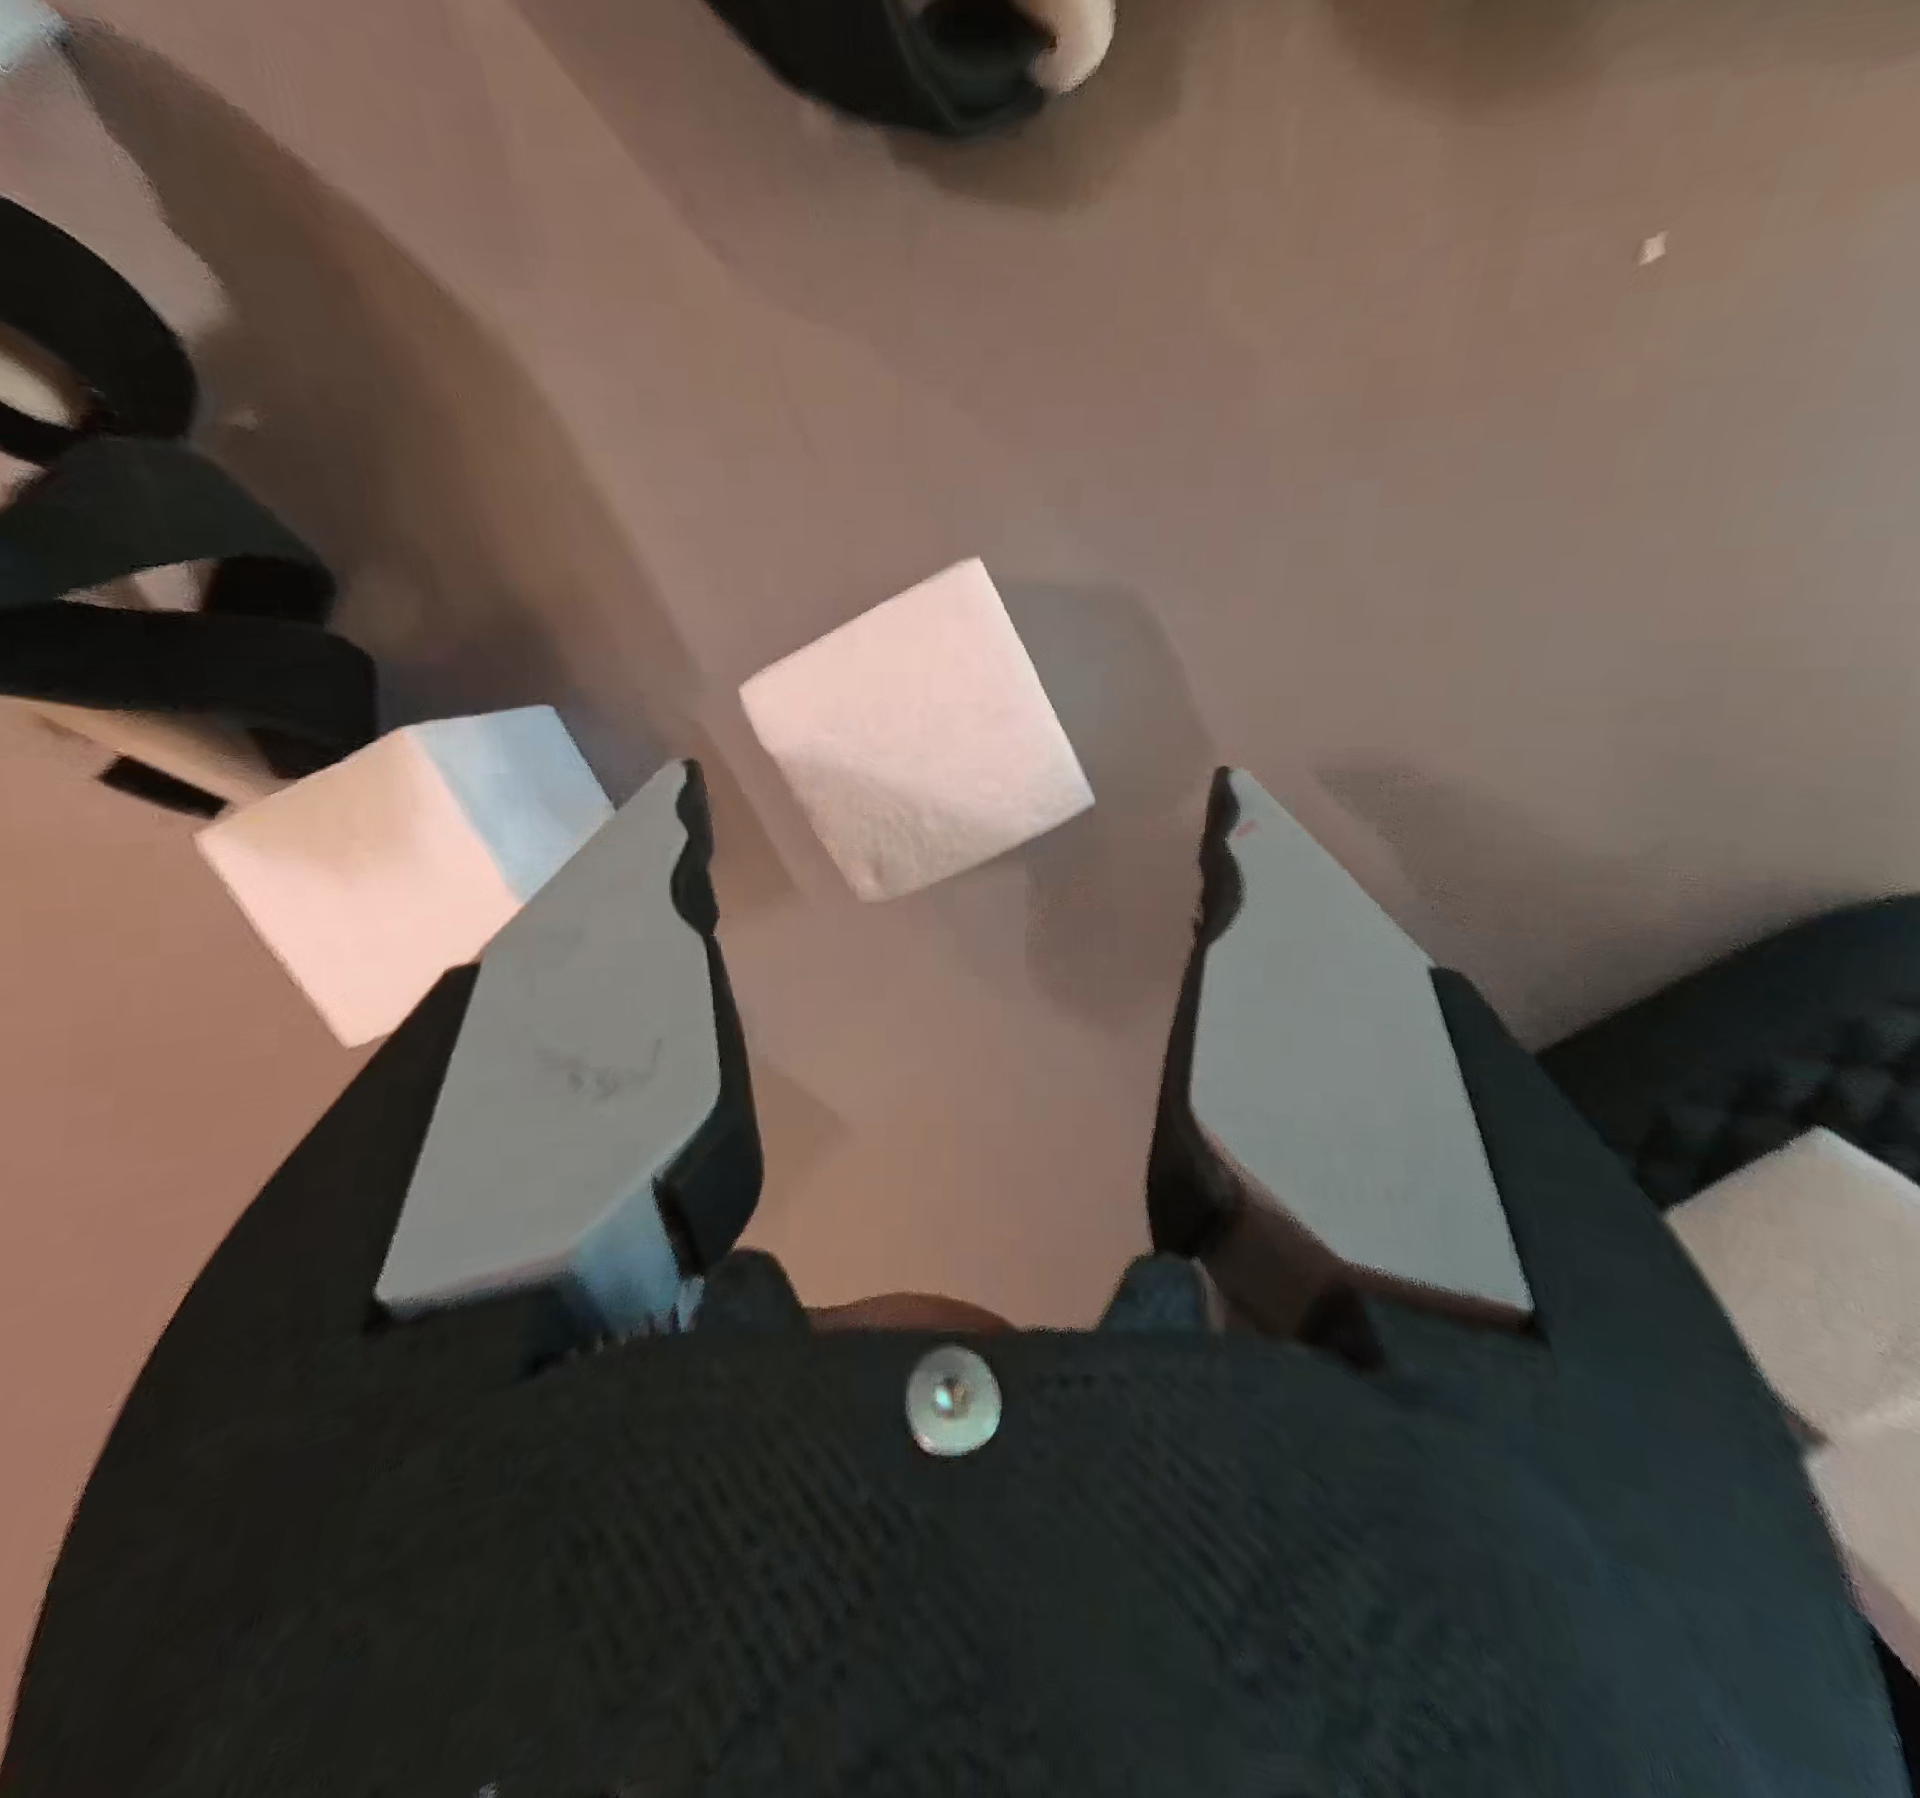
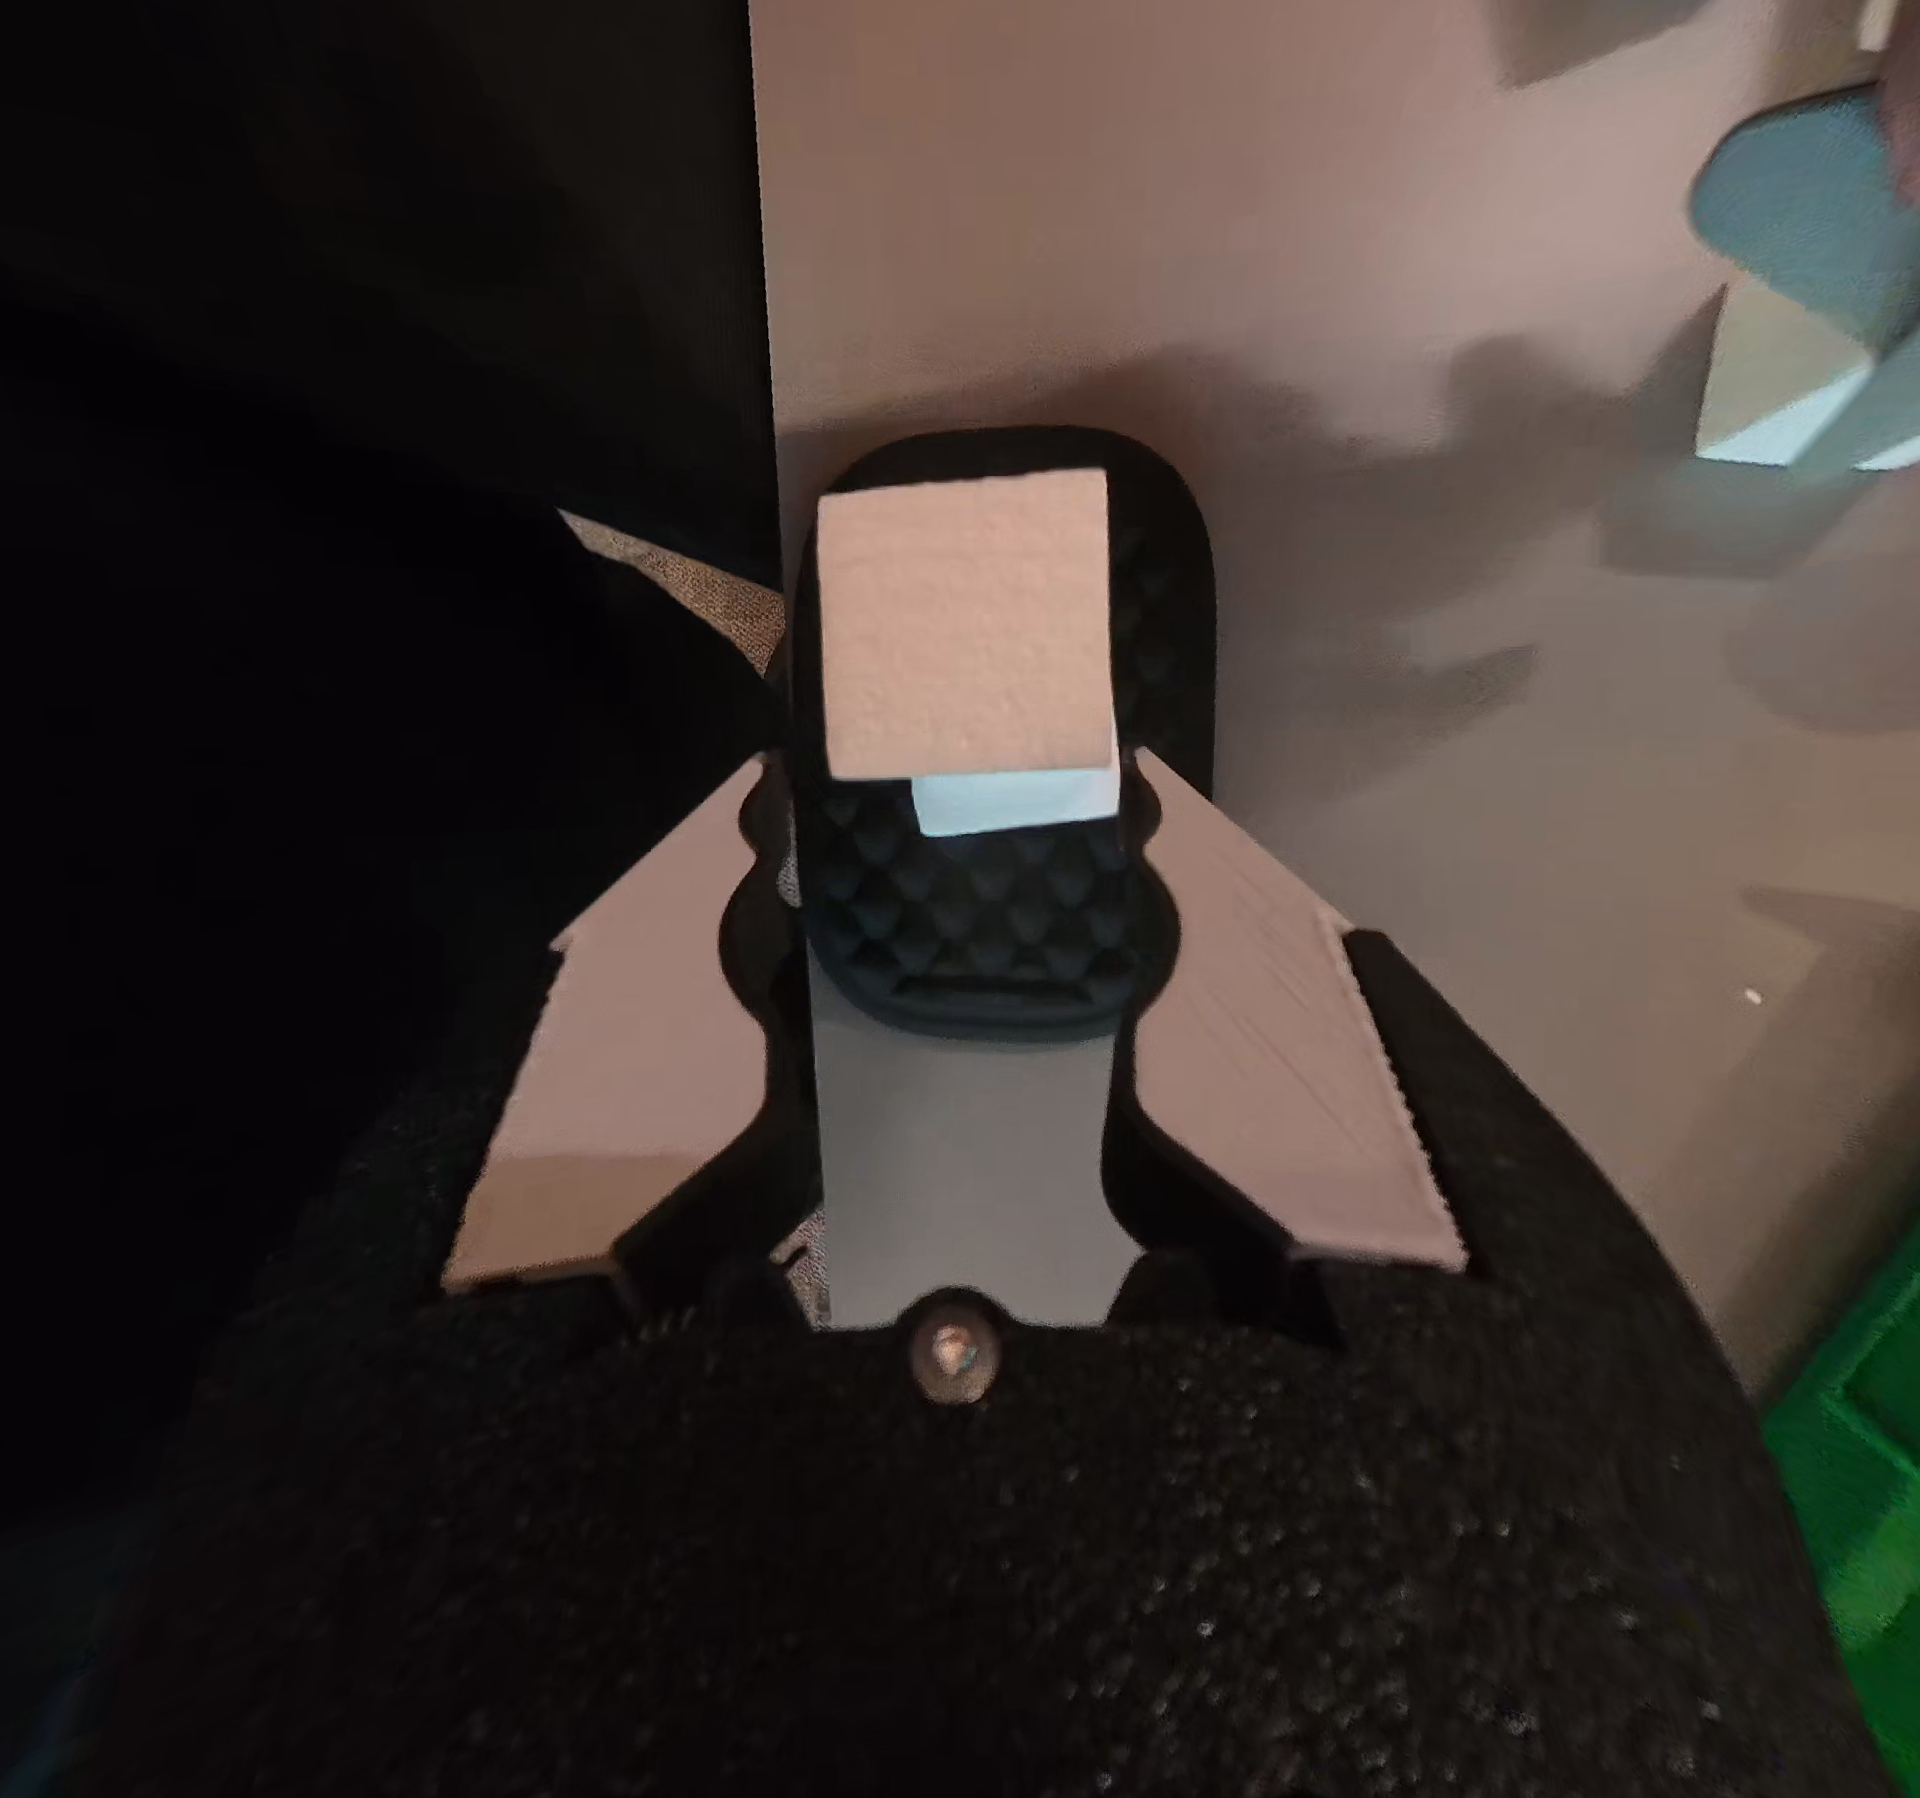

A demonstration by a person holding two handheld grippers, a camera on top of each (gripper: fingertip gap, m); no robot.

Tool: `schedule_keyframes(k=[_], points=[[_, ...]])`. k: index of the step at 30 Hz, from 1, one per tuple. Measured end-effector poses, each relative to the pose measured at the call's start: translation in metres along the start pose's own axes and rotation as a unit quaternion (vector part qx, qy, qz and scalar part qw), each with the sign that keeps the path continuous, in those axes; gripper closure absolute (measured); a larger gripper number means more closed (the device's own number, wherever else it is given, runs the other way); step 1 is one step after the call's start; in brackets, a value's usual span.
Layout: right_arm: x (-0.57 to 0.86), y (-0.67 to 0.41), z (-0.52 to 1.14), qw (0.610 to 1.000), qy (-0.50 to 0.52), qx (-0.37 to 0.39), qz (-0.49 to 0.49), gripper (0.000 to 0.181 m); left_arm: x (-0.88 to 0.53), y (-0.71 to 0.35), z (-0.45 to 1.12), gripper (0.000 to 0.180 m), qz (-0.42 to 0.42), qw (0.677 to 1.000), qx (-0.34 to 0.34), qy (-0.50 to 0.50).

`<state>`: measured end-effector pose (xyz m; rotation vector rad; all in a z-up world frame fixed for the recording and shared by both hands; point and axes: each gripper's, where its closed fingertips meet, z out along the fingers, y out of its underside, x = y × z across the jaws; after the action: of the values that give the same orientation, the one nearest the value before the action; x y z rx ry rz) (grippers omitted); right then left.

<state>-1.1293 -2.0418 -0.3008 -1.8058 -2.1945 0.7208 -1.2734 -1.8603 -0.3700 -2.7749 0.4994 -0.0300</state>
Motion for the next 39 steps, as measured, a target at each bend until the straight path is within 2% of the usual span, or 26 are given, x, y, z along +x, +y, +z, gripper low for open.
schedule_keyframes(k=[3,6,9,11,14,16,19,23,31,36,39], points=[[0.001,0.006,-0.012,1.000,0.012,0.017,0.020,0.118,-0.003,0.010,0.018,0.115,0.013,0.999,-0.029,-0.016],[0.011,0.013,-0.025,0.998,0.030,0.033,0.038,0.118,0.003,0.003,0.003,0.116,0.043,0.999,0.008,-0.012],[0.028,0.017,-0.043,0.995,0.040,0.065,0.061,0.121,0.028,-0.011,-0.047,0.116,0.130,0.988,0.078,0.038],[0.042,0.017,-0.057,0.993,0.039,0.084,0.080,0.120,0.055,-0.008,-0.092,0.116,0.237,0.961,0.113,0.084],[0.065,0.011,-0.079,0.989,0.052,0.108,0.089,0.119,0.099,0.017,-0.160,0.116,0.387,0.903,0.127,0.139],[0.076,0.007,-0.089,0.987,0.060,0.116,0.093,0.119,0.119,0.031,-0.189,0.116,0.441,0.875,0.130,0.150],[0.086,0.005,-0.096,0.986,0.073,0.116,0.092,0.120,0.134,0.047,-0.192,0.116,0.459,0.871,0.092,0.151],[0.084,0.006,-0.095,0.986,0.078,0.117,0.094,0.121,0.162,0.060,-0.182,0.116,0.464,0.863,0.078,0.185],[0.076,0.019,-0.089,0.986,0.079,0.106,0.101,0.122,0.179,0.092,-0.145,0.116,0.508,0.840,0.016,0.189],[0.077,0.021,-0.093,0.984,0.085,0.113,0.107,0.122,0.185,0.092,-0.141,0.109,0.503,0.842,0.027,0.192],[0.078,0.025,-0.094,0.983,0.086,0.114,0.114,0.122,0.186,0.087,-0.145,0.098,0.485,0.851,0.048,0.197]])
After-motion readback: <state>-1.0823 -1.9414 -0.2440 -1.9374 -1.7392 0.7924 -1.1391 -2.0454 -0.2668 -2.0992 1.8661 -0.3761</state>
